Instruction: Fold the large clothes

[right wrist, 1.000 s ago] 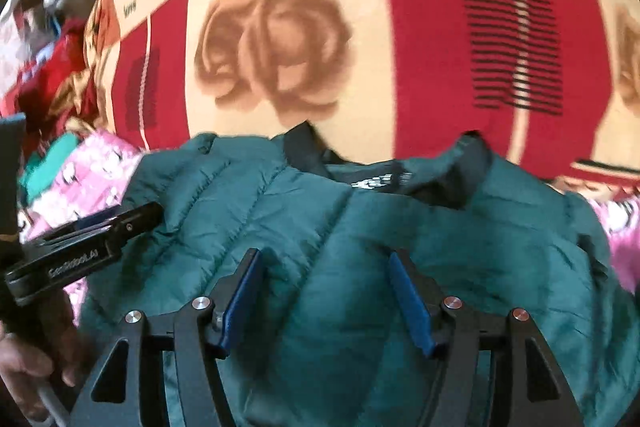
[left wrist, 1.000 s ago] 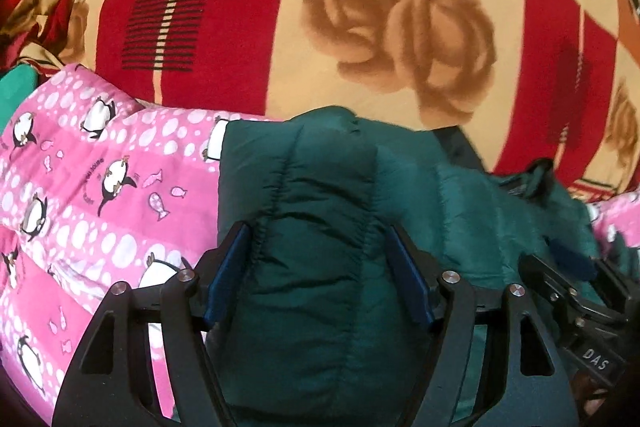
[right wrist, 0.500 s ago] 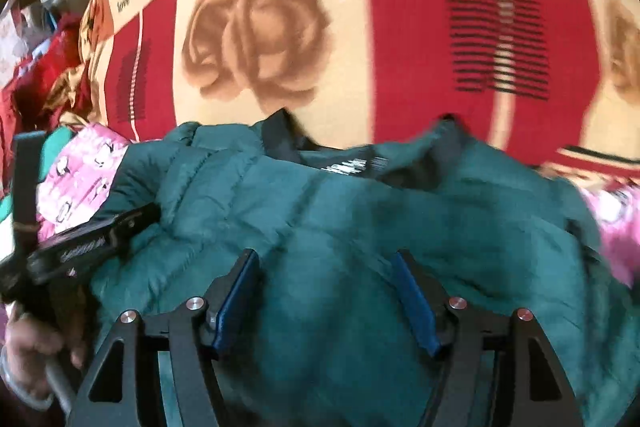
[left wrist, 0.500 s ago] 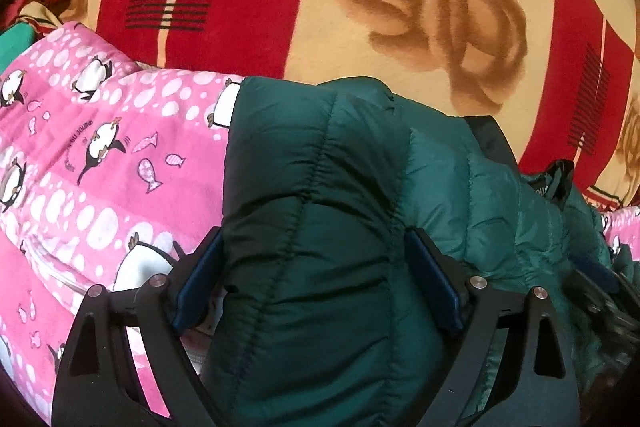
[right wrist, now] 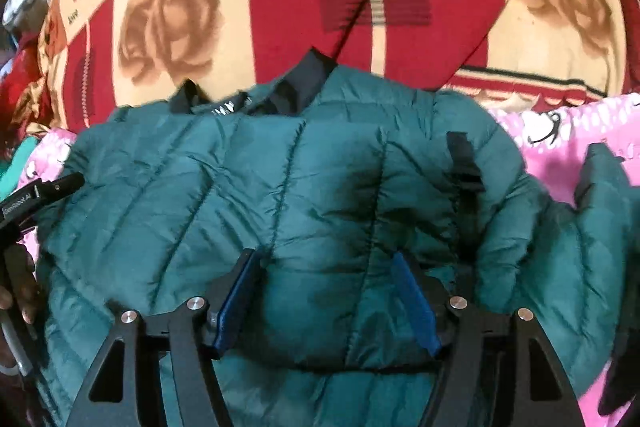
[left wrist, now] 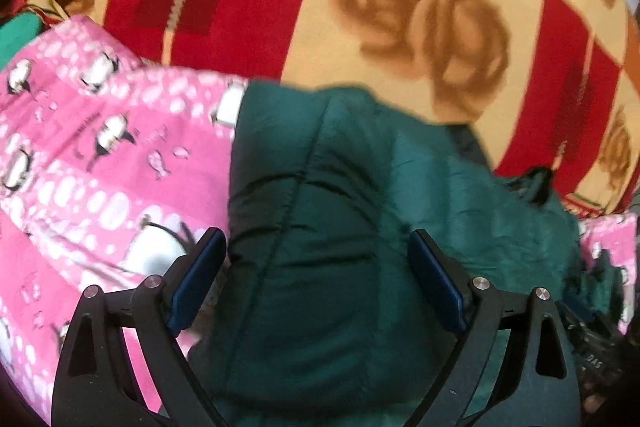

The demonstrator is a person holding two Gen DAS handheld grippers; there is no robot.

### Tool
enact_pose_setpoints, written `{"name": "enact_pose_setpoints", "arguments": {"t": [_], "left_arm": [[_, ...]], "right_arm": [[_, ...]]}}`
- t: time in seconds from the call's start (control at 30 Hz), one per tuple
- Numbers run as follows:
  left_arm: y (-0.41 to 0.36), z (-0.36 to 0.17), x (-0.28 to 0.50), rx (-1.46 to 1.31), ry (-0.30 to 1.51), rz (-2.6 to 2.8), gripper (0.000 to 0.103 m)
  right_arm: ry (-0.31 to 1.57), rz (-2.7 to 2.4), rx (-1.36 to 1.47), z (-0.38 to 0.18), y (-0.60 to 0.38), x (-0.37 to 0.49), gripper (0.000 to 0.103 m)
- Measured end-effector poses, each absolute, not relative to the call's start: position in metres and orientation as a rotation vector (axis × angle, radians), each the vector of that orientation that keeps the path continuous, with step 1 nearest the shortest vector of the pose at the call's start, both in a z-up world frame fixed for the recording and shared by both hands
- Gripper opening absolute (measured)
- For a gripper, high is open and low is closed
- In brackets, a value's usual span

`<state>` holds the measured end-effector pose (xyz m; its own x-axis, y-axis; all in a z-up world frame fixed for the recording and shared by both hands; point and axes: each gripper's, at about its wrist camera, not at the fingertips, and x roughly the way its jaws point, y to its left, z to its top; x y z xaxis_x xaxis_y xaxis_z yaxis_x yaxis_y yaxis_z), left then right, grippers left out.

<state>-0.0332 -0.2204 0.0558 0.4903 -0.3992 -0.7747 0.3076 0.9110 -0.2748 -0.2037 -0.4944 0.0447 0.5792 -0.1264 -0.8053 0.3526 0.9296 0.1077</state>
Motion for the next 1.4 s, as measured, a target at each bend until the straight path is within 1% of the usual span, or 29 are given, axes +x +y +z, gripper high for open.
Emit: {"name": "enact_pose_setpoints", "arguments": {"t": [0.1,0.2,0.33,0.47,0.6,0.83,1.07,1.2,1.4], "left_arm": [[-0.218,0.079,-0.051,-0.104,0.904,-0.469,0.092],[-0.227,0.088,-0.061,-0.093,0.899,-0.513,0.092],[-0.244,0.075,-0.069,-0.034,0.92,-0.531,0.092],[-0.262,0.06,-0.076,0.066,0.901,-0.496,0.092],[-0.268,0.053,-0.081,0.126,0.869,-0.471,0.092],[-0.271,0.05,-0.082,0.155,0.854,-0.447,0.093],[-0.256,0.066,-0.095,0.09,0.912,-0.456,0.093],[-0.239,0.077,-0.107,0.021,0.923,-0.464,0.093],[-0.227,0.089,-0.122,-0.042,0.931,-0.476,0.093]], "right_arm": [[0.873,-0.286,0.262,0.057,-0.492,-0.217,0.066],[0.857,-0.308,0.246,0.061,-0.49,-0.222,0.066],[0.914,-0.329,0.258,0.043,-0.491,-0.216,0.067],[0.92,-0.323,0.253,0.027,-0.491,-0.214,0.069],[0.909,-0.334,0.238,0.021,-0.489,-0.212,0.072],[0.914,-0.348,0.213,0.021,-0.488,-0.211,0.073],[0.915,-0.356,0.217,0.033,-0.482,-0.215,0.074],[0.864,-0.348,0.25,0.048,-0.479,-0.24,0.074],[0.866,-0.361,0.258,0.057,-0.482,-0.271,0.074]]}}
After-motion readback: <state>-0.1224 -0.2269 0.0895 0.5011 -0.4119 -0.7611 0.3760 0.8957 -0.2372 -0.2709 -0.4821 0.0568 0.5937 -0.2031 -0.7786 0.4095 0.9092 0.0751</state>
